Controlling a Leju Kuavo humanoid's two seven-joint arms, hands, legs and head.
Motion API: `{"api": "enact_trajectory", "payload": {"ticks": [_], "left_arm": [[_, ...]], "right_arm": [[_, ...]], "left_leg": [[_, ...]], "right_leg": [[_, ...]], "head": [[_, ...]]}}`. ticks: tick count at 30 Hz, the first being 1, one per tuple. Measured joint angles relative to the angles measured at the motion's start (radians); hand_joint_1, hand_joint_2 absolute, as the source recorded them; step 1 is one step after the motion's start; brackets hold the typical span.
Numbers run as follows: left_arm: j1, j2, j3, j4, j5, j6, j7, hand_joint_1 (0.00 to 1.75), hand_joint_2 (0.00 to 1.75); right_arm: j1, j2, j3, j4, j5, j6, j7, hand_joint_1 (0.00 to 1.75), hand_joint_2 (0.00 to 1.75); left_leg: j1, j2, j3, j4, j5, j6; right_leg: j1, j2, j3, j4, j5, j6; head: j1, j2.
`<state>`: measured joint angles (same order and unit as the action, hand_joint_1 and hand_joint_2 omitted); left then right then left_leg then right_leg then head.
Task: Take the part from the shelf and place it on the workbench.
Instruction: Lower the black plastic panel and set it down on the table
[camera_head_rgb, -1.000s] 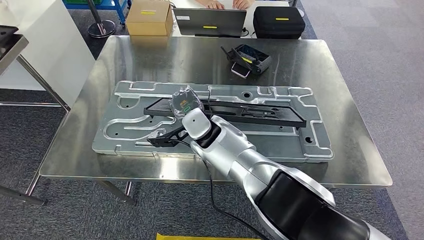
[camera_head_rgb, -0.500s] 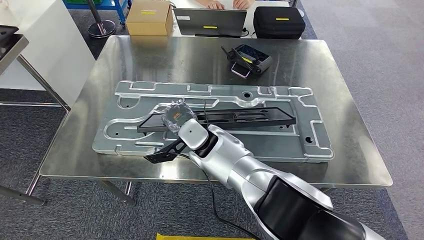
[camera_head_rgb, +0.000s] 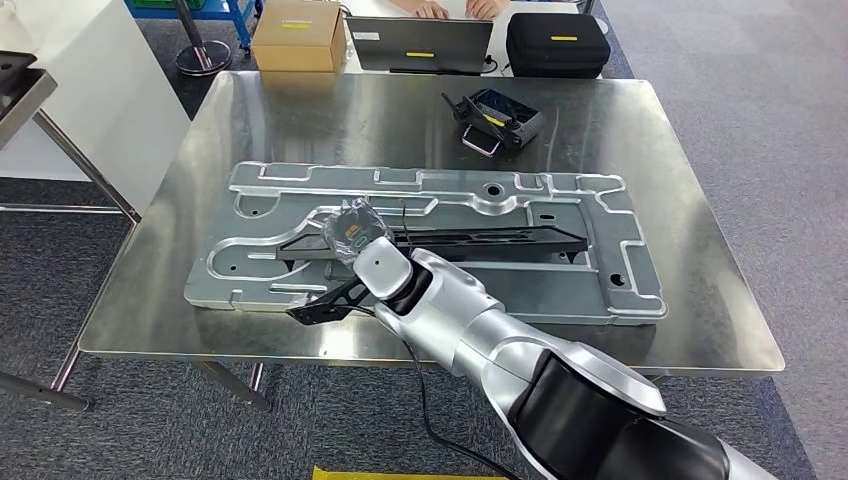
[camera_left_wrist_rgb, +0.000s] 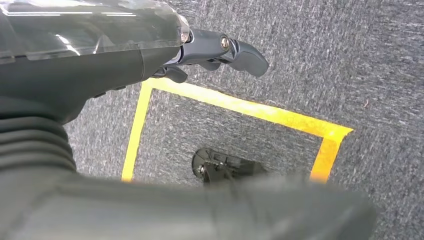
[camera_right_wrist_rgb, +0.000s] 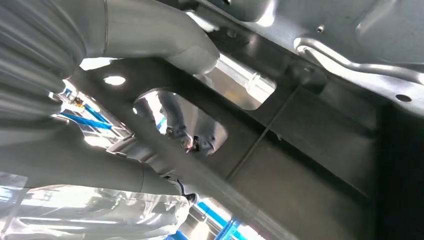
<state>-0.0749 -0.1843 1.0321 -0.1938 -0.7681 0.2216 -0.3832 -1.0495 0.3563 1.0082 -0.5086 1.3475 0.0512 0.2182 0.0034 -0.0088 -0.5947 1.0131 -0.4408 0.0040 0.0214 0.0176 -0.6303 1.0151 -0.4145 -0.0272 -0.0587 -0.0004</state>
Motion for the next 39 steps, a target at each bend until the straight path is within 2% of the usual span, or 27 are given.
{"api": "enact_trajectory", "payload": {"ticks": [2,12,17,20,25,28,32,39], "left_arm": [[0.0,0.0,0.0,0.0,0.002,0.001,-0.006,0.0,0.0],[0.0,0.0,0.012,0.0,0.013,-0.006,-0.017,0.0,0.0],[0.0,0.0,0.017,0.0,0.013,-0.012,-0.015,0.0,0.0],[0.0,0.0,0.017,0.0,0.01,-0.029,-0.012,0.0,0.0],[0.0,0.0,0.017,0.0,-0.002,-0.063,-0.013,0.0,0.0],[0.001,0.0,0.017,0.0,-0.008,-0.074,-0.019,0.0,0.0],[0.004,0.0,0.017,0.0,-0.015,-0.08,-0.031,0.0,0.0],[0.014,0.0,0.02,0.0,-0.021,-0.08,-0.053,0.0,0.0]], "right_arm": [[-0.001,0.0,0.009,0.0,-0.006,0.0,0.0,0.0,1.75],[-0.011,0.0,0.037,0.001,-0.032,-0.004,-0.001,0.0,1.75],[-0.017,0.0,0.04,-0.003,-0.09,-0.019,-0.019,0.0,1.75],[-0.017,0.0,0.036,-0.026,-0.234,-0.016,-0.072,0.0,1.75],[-0.013,0.001,-0.012,-0.114,-0.626,-0.012,-0.213,0.0,1.75],[0.006,0.002,-0.065,-0.21,-0.796,-0.001,-0.28,0.0,1.75],[0.077,0.007,-0.197,-0.443,-1.006,0.021,-0.359,0.0,1.75],[0.219,-0.009,-0.415,-0.907,-1.168,-0.063,-0.483,0.0,1.75]], "left_leg": [[0.0,0.0,0.0,0.0,0.0,0.0],[0.0,0.0,0.0,0.0,0.0,0.0],[0.0,0.0,0.0,0.0,0.0,0.0],[0.0,0.0,0.0,0.0,0.0,0.0],[0.0,0.0,0.0,0.0,0.0,0.0],[0.0,0.0,0.0,0.0,0.0,0.0],[0.0,0.0,0.0,0.0,0.0,0.0],[-0.001,-0.002,0.0,0.001,-0.002,0.001]], "right_leg": [[0.0,0.0,0.0,0.0,0.0,0.0],[0.0,0.0,0.0,0.0,0.0,0.0],[0.0,0.0,0.0,0.0,0.0,0.0],[0.0,0.0,0.0,0.0,0.0,0.0],[0.0,0.0,0.0,0.0,0.0,0.0],[0.0,0.0,0.0,0.0,0.0,0.0],[0.001,0.0,0.0,0.0,-0.001,-0.001],[-0.001,-0.001,0.0,-0.001,-0.002,0.001]], "head": [[0.0,0.0],[0.0,0.0],[0.0,0.0],[0.0,0.0],[0.0,0.0],[0.0,0.0],[0.0,0.0],[0.0,0.0]]}}
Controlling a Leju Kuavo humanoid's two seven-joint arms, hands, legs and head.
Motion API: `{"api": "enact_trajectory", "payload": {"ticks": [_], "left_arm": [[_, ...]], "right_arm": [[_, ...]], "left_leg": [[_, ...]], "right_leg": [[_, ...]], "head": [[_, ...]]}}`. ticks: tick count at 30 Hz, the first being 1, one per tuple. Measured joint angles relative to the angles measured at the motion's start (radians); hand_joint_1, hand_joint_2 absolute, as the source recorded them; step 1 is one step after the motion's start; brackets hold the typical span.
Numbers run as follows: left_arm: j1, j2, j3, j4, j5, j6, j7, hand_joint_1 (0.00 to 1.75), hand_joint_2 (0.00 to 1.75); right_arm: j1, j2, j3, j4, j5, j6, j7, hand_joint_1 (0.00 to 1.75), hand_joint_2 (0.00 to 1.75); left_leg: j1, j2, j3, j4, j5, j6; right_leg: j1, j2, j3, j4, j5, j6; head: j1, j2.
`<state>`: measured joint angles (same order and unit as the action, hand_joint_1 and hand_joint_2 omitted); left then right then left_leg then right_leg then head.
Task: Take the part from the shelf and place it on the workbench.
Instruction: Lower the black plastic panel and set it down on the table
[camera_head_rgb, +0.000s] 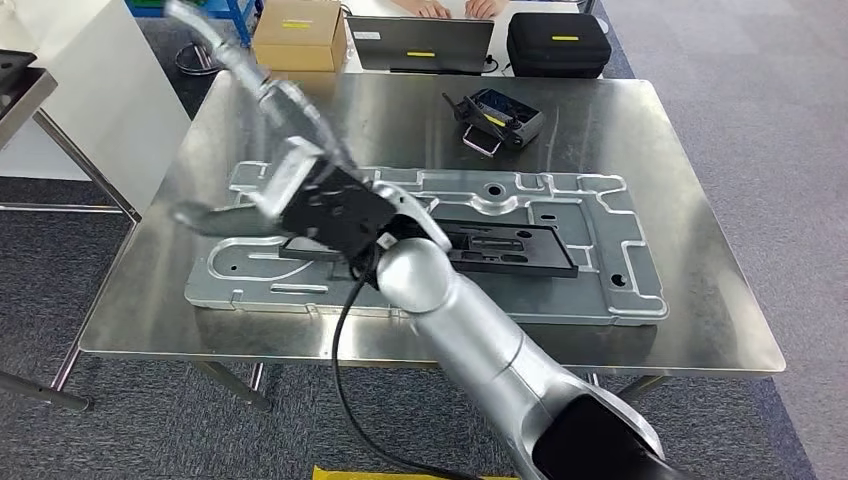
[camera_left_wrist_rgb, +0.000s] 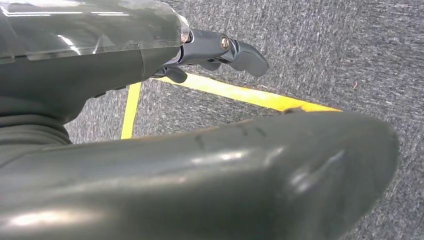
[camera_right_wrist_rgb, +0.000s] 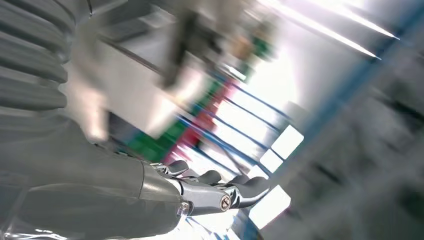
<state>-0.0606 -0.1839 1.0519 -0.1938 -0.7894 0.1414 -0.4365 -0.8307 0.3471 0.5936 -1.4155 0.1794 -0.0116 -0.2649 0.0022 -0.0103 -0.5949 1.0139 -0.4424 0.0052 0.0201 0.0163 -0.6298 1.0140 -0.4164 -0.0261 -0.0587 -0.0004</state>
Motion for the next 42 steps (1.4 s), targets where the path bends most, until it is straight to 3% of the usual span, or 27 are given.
{"api": "enact_trajectory", "payload": {"ticks": [6,10,12,14,17,18,19,20,22,24,28,30,32,33,34,35,36,38,39,40,42], "left_arm": [[0.007,0.001,0.002,0.0,-0.01,0.0,-0.009,0.0,0.0],[0.009,0.003,0.003,0.0,-0.014,0.0,-0.007,0.0,0.0],[0.008,0.004,0.006,0.0,-0.005,-0.007,-0.008,0.0,0.0],[0.005,0.002,0.014,0.0,0.01,-0.017,-0.015,0.0,0.0],[0.005,0.002,0.028,0.0,0.026,-0.023,-0.026,0.0,0.0],[0.006,0.002,0.032,0.0,0.03,-0.023,-0.027,0.0,0.0],[0.006,0.002,0.037,0.0,0.035,-0.022,-0.027,0.0,0.0],[0.006,0.001,0.042,0.0,0.04,-0.022,-0.028,0.0,0.0],[0.006,-0.001,0.053,0.0,0.05,-0.019,-0.027,0.0,0.0],[0.005,-0.002,0.062,0.0,0.055,-0.015,-0.025,0.0,0.0],[0.004,-0.006,0.078,-0.001,0.06,-0.003,-0.011,0.0,0.0],[0.004,-0.006,0.084,-0.001,0.064,0.001,-0.009,0.0,0.0],[0.001,-0.007,0.092,-0.001,0.069,0.002,-0.007,0.0,0.0],[0.0,-0.007,0.095,-0.001,0.072,0.003,-0.007,0.0,0.0],[0.0,-0.008,0.098,-0.001,0.075,0.003,-0.006,0.0,0.0],[-0.001,-0.008,0.101,-0.001,0.076,0.003,-0.005,0.0,0.0],[-0.002,-0.008,0.103,-0.001,0.078,0.003,-0.004,0.0,0.0],[-0.007,-0.008,0.105,-0.001,0.081,0.003,-0.002,0.0,0.0],[-0.011,-0.008,0.107,-0.001,0.083,0.004,-0.001,0.0,0.0],[-0.013,-0.009,0.109,-0.001,0.086,0.005,0.0,0.0,0.0],[-0.015,-0.011,0.117,-0.001,0.092,0.01,0.0,0.0,0.0]], "right_arm": [[0.166,-0.075,-0.155,-0.348,-0.047,-0.155,-0.109,0.0,1.75],[0.297,-0.151,-0.24,-0.503,-0.047,-0.228,-0.172,0.0,0.0],[0.357,-0.183,-0.265,-0.555,-0.036,-0.244,-0.201,0.0,0.0],[0.421,-0.218,-0.282,-0.598,-0.015,-0.263,-0.228,0.0,0.0],[0.517,-0.271,-0.304,-0.636,0.002,-0.288,-0.27,0.0,0.0],[0.551,-0.286,-0.311,-0.644,0.005,-0.297,-0.283,0.0,0.0],[0.586,-0.3,-0.319,-0.651,0.009,-0.308,-0.295,0.0,0.0],[0.621,-0.312,-0.328,-0.659,0.016,-0.32,-0.304,0.0,0.0],[0.682,-0.33,-0.349,-0.671,0.03,-0.341,-0.317,0.0,0.0],[0.732,-0.342,-0.372,-0.679,0.026,-0.351,-0.322,0.0,0.0],[0.804,-0.355,-0.436,-0.683,-0.016,-0.351,-0.325,0.0,0.0],[0.829,-0.356,-0.465,-0.683,-0.03,-0.35,-0.329,0.0,0.0],[0.853,-0.355,-0.49,-0.683,-0.041,-0.353,-0.332,0.0,0.0],[0.864,-0.355,-0.504,-0.683,-0.047,-0.354,-0.332,0.0,0.0],[0.873,-0.355,-0.516,-0.682,-0.053,-0.354,-0.333,0.0,0.0],[0.881,-0.355,-0.529,-0.681,-0.058,-0.354,-0.333,0.0,0.0],[0.888,-0.355,-0.541,-0.679,-0.062,-0.355,-0.333,0.0,0.0],[0.899,-0.355,-0.562,-0.675,-0.069,-0.355,-0.332,0.0,0.0],[0.905,-0.355,-0.572,-0.672,-0.073,-0.355,-0.331,0.0,0.0],[0.912,-0.355,-0.581,-0.667,-0.079,-0.354,-0.329,0.0,0.0],[0.926,-0.355,-0.598,-0.648,-0.1,-0.35,-0.324,0.0,0.0]], "left_leg": [[-0.003,-0.001,0.001,0.003,-0.003,0.006],[-0.008,-0.001,0.001,0.007,-0.005,0.012],[-0.005,0.001,0.004,0.001,0.002,0.018],[0.003,0.004,0.01,-0.012,0.012,0.026],[0.007,0.008,0.01,-0.019,0.019,0.029],[0.008,0.009,0.008,-0.019,0.02,0.027],[0.01,0.01,0.006,-0.018,0.022,0.025],[0.013,0.011,0.004,-0.016,0.023,0.021],[0.021,0.011,-0.002,-0.009,0.024,0.01],[0.023,0.01,-0.007,-0.001,0.025,-0.008],[0.024,0.008,-0.013,0.001,0.027,-0.037],[0.027,0.009,-0.036,0.061,-0.033,-0.043],[0.026,0.01,-0.077,0.191,-0.127,-0.042],[0.025,0.01,-0.091,0.252,-0.161,-0.04],[0.023,0.01,-0.089,0.282,-0.176,-0.037],[0.02,0.009,-0.067,0.272,-0.174,-0.032],[0.016,0.009,-0.023,0.221,-0.157,-0.023],[0.005,0.009,0.084,0.069,-0.12,-0.002],[-0.001,0.009,0.117,0.014,-0.107,0.005],[-0.006,0.009,0.131,-0.014,-0.1,0.011],[-0.01,0.009,0.125,-0.023,-0.083,0.017]], "right_leg": [[-0.004,0.0,0.003,-0.001,-0.001,0.007],[-0.006,0.0,0.005,-0.001,0.0,0.014],[-0.006,0.001,0.006,-0.001,0.0,0.019],[-0.006,0.0,-0.002,0.027,-0.028,0.029],[-0.02,-0.003,-0.065,0.196,-0.132,0.048],[-0.027,-0.004,-0.083,0.248,-0.154,0.054],[-0.034,-0.005,-0.086,0.269,-0.158,0.061],[-0.042,-0.008,-0.069,0.25,-0.144,0.067],[-0.055,-0.013,0.013,0.116,-0.095,0.081],[-0.056,-0.01,0.07,0.014,-0.066,0.079],[-0.048,-0.005,0.065,0.003,-0.048,0.041],[-0.048,-0.009,0.053,-0.001,-0.034,0.021],[-0.041,-0.012,0.035,0.0,-0.02,0.01],[-0.036,-0.013,0.025,0.001,-0.013,0.007],[-0.03,-0.014,0.013,0.002,-0.005,0.005],[-0.025,-0.013,0.002,0.003,0.003,0.004],[-0.02,-0.013,-0.008,0.004,0.011,0.003],[-0.013,-0.012,-0.023,0.005,0.028,0.006],[-0.012,-0.013,-0.027,0.005,0.036,0.01],[-0.012,-0.014,-0.03,0.004,0.043,0.015],[-0.016,-0.016,-0.031,-0.002,0.059,0.027]], "head": [[0.0,0.0],[0.0,0.0],[0.0,0.0],[0.0,0.0],[0.0,0.0],[0.0,0.0],[0.0,0.0],[0.0,0.0],[0.0,0.0],[0.0,0.0],[0.0,0.0],[0.0,0.0],[0.0,0.0],[0.0,0.0],[0.0,0.0],[0.0,0.0],[0.0,0.0],[0.0,0.0],[0.0,0.0],[0.0,0.0],[0.0,0.0]]}}
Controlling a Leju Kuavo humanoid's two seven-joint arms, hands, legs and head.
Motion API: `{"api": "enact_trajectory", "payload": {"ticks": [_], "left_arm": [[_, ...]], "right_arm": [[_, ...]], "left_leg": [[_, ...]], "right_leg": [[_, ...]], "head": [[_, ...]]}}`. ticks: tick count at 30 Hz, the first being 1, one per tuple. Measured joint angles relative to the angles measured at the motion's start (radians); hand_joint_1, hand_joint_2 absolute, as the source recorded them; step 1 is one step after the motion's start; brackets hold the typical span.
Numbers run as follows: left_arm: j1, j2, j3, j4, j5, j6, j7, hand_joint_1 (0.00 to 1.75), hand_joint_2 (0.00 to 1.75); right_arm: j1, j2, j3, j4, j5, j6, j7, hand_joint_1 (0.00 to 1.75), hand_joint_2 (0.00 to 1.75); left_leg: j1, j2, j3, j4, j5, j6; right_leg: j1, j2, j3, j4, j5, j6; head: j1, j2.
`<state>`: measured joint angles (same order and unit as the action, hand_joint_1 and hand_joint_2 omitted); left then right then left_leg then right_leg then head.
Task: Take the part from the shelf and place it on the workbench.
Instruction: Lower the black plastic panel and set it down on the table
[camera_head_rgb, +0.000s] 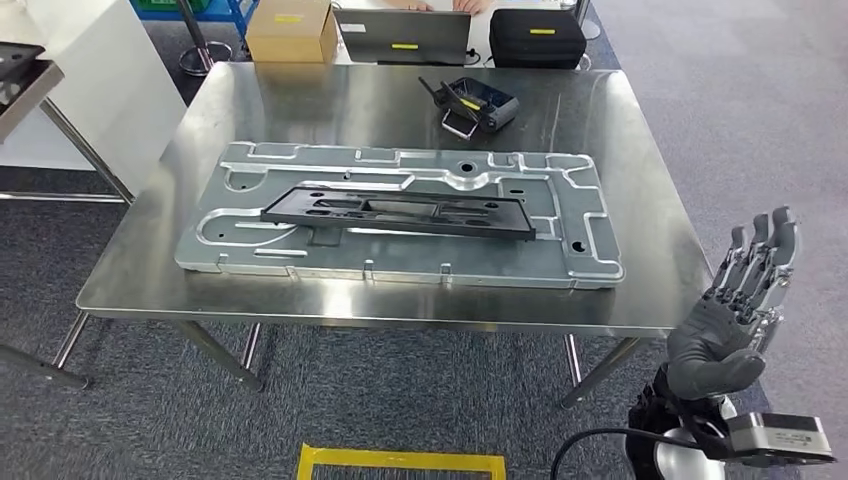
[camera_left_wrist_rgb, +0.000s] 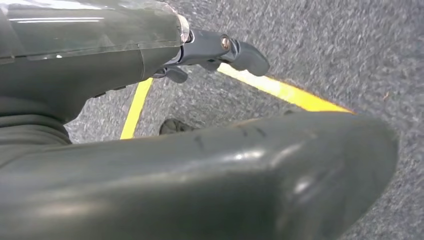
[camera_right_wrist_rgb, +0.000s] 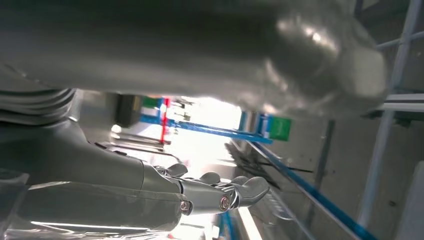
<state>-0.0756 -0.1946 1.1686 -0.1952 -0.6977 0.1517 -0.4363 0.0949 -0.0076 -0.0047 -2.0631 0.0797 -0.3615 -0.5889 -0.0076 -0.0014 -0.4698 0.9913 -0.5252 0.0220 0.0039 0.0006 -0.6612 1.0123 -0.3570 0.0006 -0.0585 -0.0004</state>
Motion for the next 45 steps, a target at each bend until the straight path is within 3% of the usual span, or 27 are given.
{"api": "enact_trajectory", "payload": {"ticks": [2,4,6,7,8,10,12,13,14,16,18,21,22,24,25,27,29,31,32,34,36,37,38,39,41,43,45], "left_arm": [[0.0,-0.003,0.007,0.0,0.004,0.006,0.0,0.0,0.0],[-0.001,-0.005,0.011,0.001,0.006,0.009,-0.002,0.0,0.0],[0.0,-0.006,0.014,0.001,0.006,0.01,-0.005,0.0,0.0],[0.001,-0.007,0.015,0.001,0.006,0.01,-0.006,0.0,0.0],[0.001,-0.007,0.017,0.001,0.006,0.01,-0.006,0.0,0.0],[0.001,-0.008,0.019,0.001,0.004,0.009,-0.006,0.0,0.0],[-0.002,-0.008,0.02,0.001,0.0,0.006,-0.007,0.0,0.0],[-0.003,-0.008,0.02,0.001,-0.002,0.005,-0.009,0.0,0.0],[-0.003,-0.009,0.02,0.001,-0.005,0.004,-0.012,0.0,0.0],[0.002,-0.009,0.021,0.001,-0.01,0.002,-0.021,0.0,0.0],[0.009,-0.01,0.021,0.001,-0.018,0.002,-0.029,0.0,0.0],[0.014,-0.011,0.021,0.001,-0.032,0.0,-0.037,0.0,0.0],[0.014,-0.011,0.021,0.001,-0.036,-0.001,-0.038,0.0,0.0],[0.014,-0.011,0.021,0.001,-0.043,-0.004,-0.039,0.0,0.0],[0.014,-0.011,0.02,0.001,-0.046,-0.006,-0.039,0.0,0.0],[0.012,-0.01,0.019,0.001,-0.054,-0.008,-0.04,0.0,0.0],[0.009,-0.01,0.018,0.001,-0.058,-0.009,-0.042,0.0,0.0],[0.013,-0.009,0.017,0.001,-0.059,-0.01,-0.043,0.0,0.0],[0.015,-0.009,0.017,0.001,-0.059,-0.01,-0.043,0.0,0.0],[0.017,-0.009,0.016,0.0,-0.059,-0.01,-0.043,0.0,0.0],[0.016,-0.008,0.016,0.0,-0.06,-0.009,-0.044,0.0,0.0],[0.016,-0.008,0.015,0.0,-0.062,-0.01,-0.045,0.0,0.0],[0.017,-0.007,0.014,0.001,-0.065,-0.01,-0.047,0.0,0.0],[0.017,-0.007,0.013,0.001,-0.07,-0.012,-0.049,0.0,0.0],[0.018,-0.006,0.01,0.001,-0.077,-0.016,-0.053,0.0,0.0],[0.018,-0.005,0.007,0.001,-0.086,-0.015,-0.055,0.0,0.0],[0.018,-0.002,0.004,0.001,-0.096,-0.009,-0.055,0.0,0.0]], "right_arm": [[0.014,0.0,-0.02,0.028,-0.025,0.003,0.004,0.0,0.0],[0.024,0.0,-0.044,0.062,-0.037,0.002,0.006,0.0,0.0],[0.028,0.0,-0.067,0.105,-0.039,0.001,0.016,0.0,0.0],[0.029,0.0,-0.078,0.129,-0.035,-0.001,0.023,0.0,0.0],[0.029,0.0,-0.088,0.153,-0.027,-0.006,0.029,0.0,0.0],[0.023,-0.001,-0.113,0.213,0.005,-0.022,0.043,0.0,0.0],[0.012,-0.004,-0.142,0.287,0.025,-0.028,0.055,0.0,0.0],[0.008,-0.008,-0.156,0.326,0.029,-0.027,0.058,0.0,0.0],[0.004,-0.011,-0.171,0.372,0.037,-0.026,0.059,0.0,0.0],[-0.011,-0.017,-0.198,0.489,0.063,-0.036,0.051,0.0,0.0],[-0.038,-0.018,-0.22,0.646,0.106,-0.069,0.029,0.0,0.0],[-0.094,-0.018,-0.247,0.916,0.173,-0.132,0.012,0.0,0.0],[-0.115,-0.018,-0.256,1.007,0.183,-0.147,0.001,0.0,0.0],[-0.156,-0.018,-0.272,1.184,0.195,-0.173,-0.013,0.0,0.0],[-0.175,-0.018,-0.279,1.267,0.203,-0.184,-0.006,0.0,0.0],[-0.2,-0.018,-0.286,1.402,0.224,-0.2,0.029,0.0,0.0],[-0.211,-0.018,-0.289,1.501,0.239,-0.209,0.054,0.0,0.0],[-0.219,-0.016,-0.289,1.577,0.245,-0.213,0.065,0.0,0.0],[-0.224,-0.015,-0.289,1.606,0.246,-0.214,0.067,0.0,0.0],[-0.228,-0.015,-0.289,1.651,0.247,-0.214,0.069,0.0,0.0],[-0.23,-0.015,-0.29,1.685,0.251,-0.209,0.09,0.0,0.0],[-0.23,-0.016,-0.29,1.701,0.257,-0.201,0.114,0.0,0.0],[-0.229,-0.016,-0.29,1.719,0.266,-0.19,0.149,0.0,0.0],[-0.226,-0.015,-0.29,1.736,0.276,-0.177,0.189,0.0,0.0],[-0.213,-0.012,-0.29,1.769,0.295,-0.147,0.27,0.0,0.0],[-0.198,-0.008,-0.287,1.795,0.32,-0.105,0.363,0.0,0.0],[-0.182,-0.001,-0.278,1.818,0.349,-0.057,0.471,0.0,0.0]], "left_leg": [[0.004,0.005,-0.013,-0.009,0.026,0.011],[0.008,0.011,-0.037,-0.015,0.053,0.02],[0.008,0.011,-0.069,-0.014,0.078,0.02],[0.009,0.01,-0.085,-0.012,0.089,0.018],[0.009,0.008,-0.103,-0.008,0.1,0.015],[0.012,-0.001,-0.136,0.002,0.119,0.007],[0.014,-0.013,-0.162,0.014,0.135,-0.004],[0.013,-0.02,-0.17,0.017,0.143,-0.01],[0.013,-0.028,-0.174,0.017,0.153,-0.017],[0.016,-0.044,-0.18,0.014,0.169,-0.03],[0.019,-0.041,-0.199,0.045,0.129,-0.039],[0.02,-0.017,-0.246,0.218,-0.017,-0.047],[0.02,-0.014,-0.254,0.277,-0.037,-0.049],[0.02,-0.009,-0.228,0.312,-0.011,-0.05],[0.02,-0.002,-0.188,0.276,0.017,-0.049],[0.016,0.031,-0.074,0.132,0.029,-0.042],[0.008,0.055,0.002,0.016,0.004,-0.028],[0.003,0.048,0.004,-0.013,0.006,-0.008],[0.003,0.042,-0.005,-0.016,0.017,0.002],[0.006,0.031,-0.028,-0.021,0.043,0.021],[0.002,0.015,-0.059,-0.019,0.069,0.029],[0.0,0.005,-0.077,-0.017,0.081,0.03],[-0.001,-0.006,-0.095,-0.014,0.094,0.03],[-0.002,-0.018,-0.113,-0.009,0.105,0.029],[-0.003,-0.044,-0.147,0.002,0.125,0.026],[-0.005,-0.065,-0.171,0.01,0.142,0.019],[-0.005,-0.082,-0.181,0.01,0.159,0.008]], "right_leg": [[-0.003,0.001,-0.008,0.008,-0.017,0.011],[-0.009,0.002,-0.033,0.083,-0.108,0.023],[-0.015,0.002,-0.06,0.211,-0.201,0.034],[-0.019,0.001,-0.062,0.259,-0.215,0.038],[-0.022,0.001,-0.05,0.279,-0.207,0.042],[-0.028,0.005,0.026,0.216,-0.155,0.047],[-0.032,0.035,0.136,0.068,-0.152,0.044],[-0.032,0.048,0.173,0.012,-0.164,0.04],[-0.029,0.056,0.191,-0.021,-0.178,0.034],[-0.026,0.041,0.186,-0.028,-0.168,0.018],[-0.027,0.02,0.17,-0.032,-0.148,-0.002],[-0.022,-0.012,0.133,-0.032,-0.115,-0.016],[-0.02,-0.022,0.119,-0.03,-0.105,-0.016],[-0.017,-0.045,0.089,-0.023,-0.088,-0.014],[-0.016,-0.055,0.075,-0.019,-0.081,-0.012],[-0.014,-0.074,0.056,-0.009,-0.069,-0.005],[-0.012,-0.094,0.049,-0.005,-0.056,0.006],[-0.013,-0.111,0.046,-0.007,-0.042,0.018],[-0.016,-0.104,0.042,-0.003,-0.048,0.024],[-0.019,-0.063,0.022,0.048,-0.115,0.033],[-0.019,-0.019,-0.005,0.164,-0.22,0.034],[-0.018,-0.01,-0.014,0.222,-0.25,0.033],[-0.016,-0.007,-0.01,0.259,-0.255,0.03],[-0.014,-0.004,0.009,0.262,-0.237,0.026],[-0.01,0.013,0.095,0.173,-0.183,0.014],[-0.006,0.046,0.194,0.028,-0.181,0.0],[-0.003,0.059,0.236,-0.048,-0.203,-0.007]], "head": [[0.0,0.0],[0.0,0.0],[0.0,0.0],[0.0,0.0],[0.0,0.0],[0.0,0.0],[0.0,0.0],[-0.001,0.0],[-0.001,0.0],[-0.001,0.0],[-0.001,0.0],[-0.001,0.0],[-0.001,0.0],[-0.001,0.0],[-0.001,0.0],[-0.001,0.0],[-0.001,0.0],[-0.001,0.0],[-0.001,0.0],[-0.001,0.0],[-0.001,0.0],[-0.001,0.0],[-0.001,0.0],[-0.001,0.0],[-0.001,0.0],[-0.001,0.0],[-0.001,0.0]]}}
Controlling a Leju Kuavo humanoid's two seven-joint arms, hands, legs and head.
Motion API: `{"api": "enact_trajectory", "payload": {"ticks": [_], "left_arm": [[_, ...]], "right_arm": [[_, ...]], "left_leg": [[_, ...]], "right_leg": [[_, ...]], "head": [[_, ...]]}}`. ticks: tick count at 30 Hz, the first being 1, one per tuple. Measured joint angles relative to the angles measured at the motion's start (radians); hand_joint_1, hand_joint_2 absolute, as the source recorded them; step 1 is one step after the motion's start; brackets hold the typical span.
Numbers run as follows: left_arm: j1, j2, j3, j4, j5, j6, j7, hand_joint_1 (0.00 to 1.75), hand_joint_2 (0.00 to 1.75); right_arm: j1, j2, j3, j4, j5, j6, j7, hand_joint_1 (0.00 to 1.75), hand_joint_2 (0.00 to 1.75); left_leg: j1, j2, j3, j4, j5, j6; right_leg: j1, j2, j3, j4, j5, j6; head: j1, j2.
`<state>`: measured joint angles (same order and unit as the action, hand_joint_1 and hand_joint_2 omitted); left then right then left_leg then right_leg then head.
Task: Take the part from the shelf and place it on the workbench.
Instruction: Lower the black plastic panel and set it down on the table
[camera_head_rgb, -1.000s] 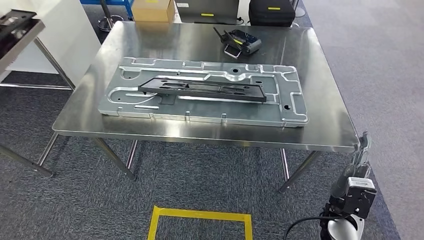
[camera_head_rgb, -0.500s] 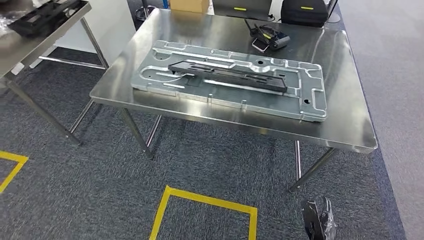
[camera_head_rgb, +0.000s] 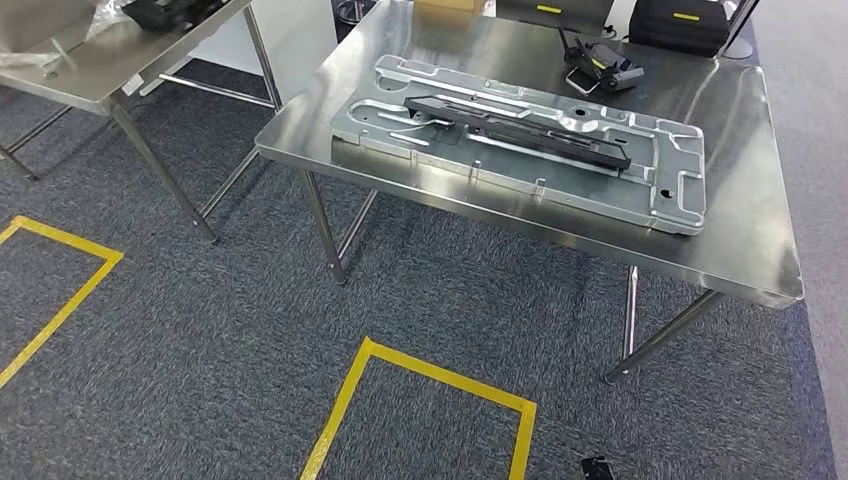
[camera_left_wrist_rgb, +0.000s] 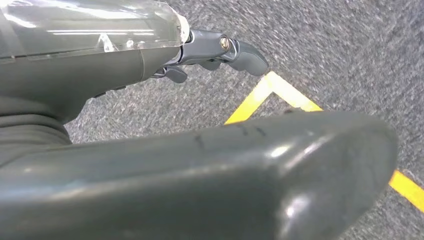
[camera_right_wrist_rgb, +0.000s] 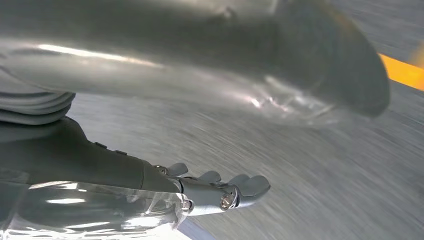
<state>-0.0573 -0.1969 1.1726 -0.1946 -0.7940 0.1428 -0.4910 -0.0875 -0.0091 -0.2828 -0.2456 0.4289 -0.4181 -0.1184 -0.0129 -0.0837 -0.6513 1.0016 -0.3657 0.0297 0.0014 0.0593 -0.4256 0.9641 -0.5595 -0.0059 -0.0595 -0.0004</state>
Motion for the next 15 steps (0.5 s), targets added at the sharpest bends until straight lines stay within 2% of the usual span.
{"api": "enact_trajectory", "payload": {"ticks": [1,2,3,4,5,6,7,8,9,10,11,12,13,14,15], "left_arm": [[0.002,0.002,-0.001,0.0,-0.005,0.004,0.002,0.0,0.0],[0.004,0.004,-0.002,0.0,-0.01,0.006,0.004,0.0,0.0],[0.006,0.006,-0.003,0.0,-0.012,0.008,0.006,0.0,0.0],[0.007,0.007,-0.004,0.0,-0.015,0.009,0.007,0.0,0.0],[0.006,0.008,-0.005,0.0,-0.017,0.01,0.009,0.0,0.0],[0.004,0.009,-0.007,0.0,-0.021,0.011,0.012,0.0,0.0],[0.003,0.009,-0.01,0.0,-0.027,0.011,0.017,0.0,0.0],[0.003,0.01,-0.015,0.0,-0.035,0.01,0.025,0.0,0.0],[0.003,0.011,-0.021,0.0,-0.045,0.01,0.034,0.0,0.0],[0.004,0.011,-0.027,0.0,-0.055,0.01,0.044,0.0,0.0],[0.004,0.012,-0.033,0.0,-0.063,0.011,0.052,0.0,0.0],[0.002,0.013,-0.039,0.0,-0.07,0.011,0.058,0.0,0.0],[0.0,0.013,-0.045,0.0,-0.074,0.012,0.063,0.0,0.0],[-0.002,0.013,-0.049,0.0,-0.076,0.012,0.068,0.0,0.0],[-0.003,0.013,-0.052,0.0,-0.077,0.012,0.072,0.0,0.0]], "right_arm": [[0.008,0.006,0.007,0.009,0.012,0.022,0.048,0.0,0.0],[0.014,0.013,0.013,0.016,0.02,0.037,0.081,0.0,0.0],[0.019,0.02,0.018,0.022,0.025,0.049,0.103,0.0,0.0],[0.025,0.026,0.022,0.026,0.03,0.058,0.119,0.0,0.0],[0.029,0.029,0.025,0.03,0.034,0.066,0.133,0.0,0.0],[0.033,0.032,0.029,0.034,0.038,0.078,0.15,0.0,0.0],[0.038,0.034,0.033,0.039,0.045,0.092,0.172,0.0,0.0],[0.04,0.035,0.038,0.042,0.051,0.109,0.195,0.0,0.0],[0.042,0.037,0.044,0.045,0.058,0.125,0.216,0.0,0.0],[0.042,0.038,0.05,0.047,0.064,0.137,0.231,0.0,0.0],[0.042,0.039,0.055,0.048,0.069,0.145,0.24,0.0,0.0],[0.042,0.04,0.06,0.049,0.072,0.149,0.243,0.0,0.0],[0.043,0.041,0.065,0.049,0.076,0.153,0.24,0.0,0.0],[0.042,0.042,0.07,0.049,0.08,0.157,0.233,0.0,0.0],[0.04,0.042,0.075,0.049,0.084,0.164,0.225,0.0,0.0]], "left_leg": [[0.0,-0.009,-0.002,-0.003,0.009,-0.007],[0.002,-0.009,-0.006,-0.001,0.01,-0.012],[0.003,0.003,-0.013,0.012,-0.006,-0.018],[0.004,0.021,-0.024,0.045,-0.041,-0.024],[0.009,0.043,-0.04,0.097,-0.09,-0.031],[0.013,0.059,-0.059,0.164,-0.139,-0.04],[0.018,0.066,-0.075,0.23,-0.172,-0.048],[0.023,0.07,-0.081,0.278,-0.183,-0.056],[0.029,0.075,-0.073,0.295,-0.173,-0.063],[0.033,0.081,-0.042,0.27,-0.15,-0.067],[0.037,0.094,0.007,0.208,-0.128,-0.071],[0.037,0.115,0.064,0.131,-0.119,-0.072],[0.034,0.132,0.11,0.064,-0.118,-0.067],[0.031,0.143,0.136,0.019,-0.125,-0.059],[0.026,0.145,0.142,0.001,-0.132,-0.048]], "right_leg": [[-0.001,-0.008,0.0,-0.008,0.003,-0.003],[-0.002,-0.019,-0.003,-0.01,0.011,-0.008],[-0.004,-0.029,-0.008,-0.012,0.02,-0.015],[-0.007,-0.04,-0.014,-0.014,0.029,-0.02],[-0.007,-0.052,-0.021,-0.014,0.037,-0.023],[-0.008,-0.064,-0.029,-0.013,0.043,-0.025],[-0.008,-0.079,-0.037,-0.012,0.048,-0.023],[-0.008,-0.093,-0.045,-0.009,0.053,-0.02],[-0.009,-0.107,-0.055,-0.006,0.056,-0.018],[-0.01,-0.12,-0.064,-0.001,0.059,-0.014],[-0.011,-0.132,-0.071,0.005,0.06,-0.01],[-0.011,-0.143,-0.077,0.011,0.061,-0.005],[-0.011,-0.153,-0.08,0.016,0.061,0.001],[-0.01,-0.163,-0.081,0.019,0.062,0.008],[-0.008,-0.172,-0.082,0.02,0.063,0.015]], "head": [[0.0,0.0],[0.0,0.0],[0.0,0.0],[0.0,0.0],[0.0,0.0],[-0.001,0.0],[-0.001,0.0],[-0.001,0.0],[-0.001,0.0],[-0.001,0.0],[-0.001,0.0],[-0.001,0.0],[0.0,0.0],[0.0,0.0],[0.0,0.0]]}}
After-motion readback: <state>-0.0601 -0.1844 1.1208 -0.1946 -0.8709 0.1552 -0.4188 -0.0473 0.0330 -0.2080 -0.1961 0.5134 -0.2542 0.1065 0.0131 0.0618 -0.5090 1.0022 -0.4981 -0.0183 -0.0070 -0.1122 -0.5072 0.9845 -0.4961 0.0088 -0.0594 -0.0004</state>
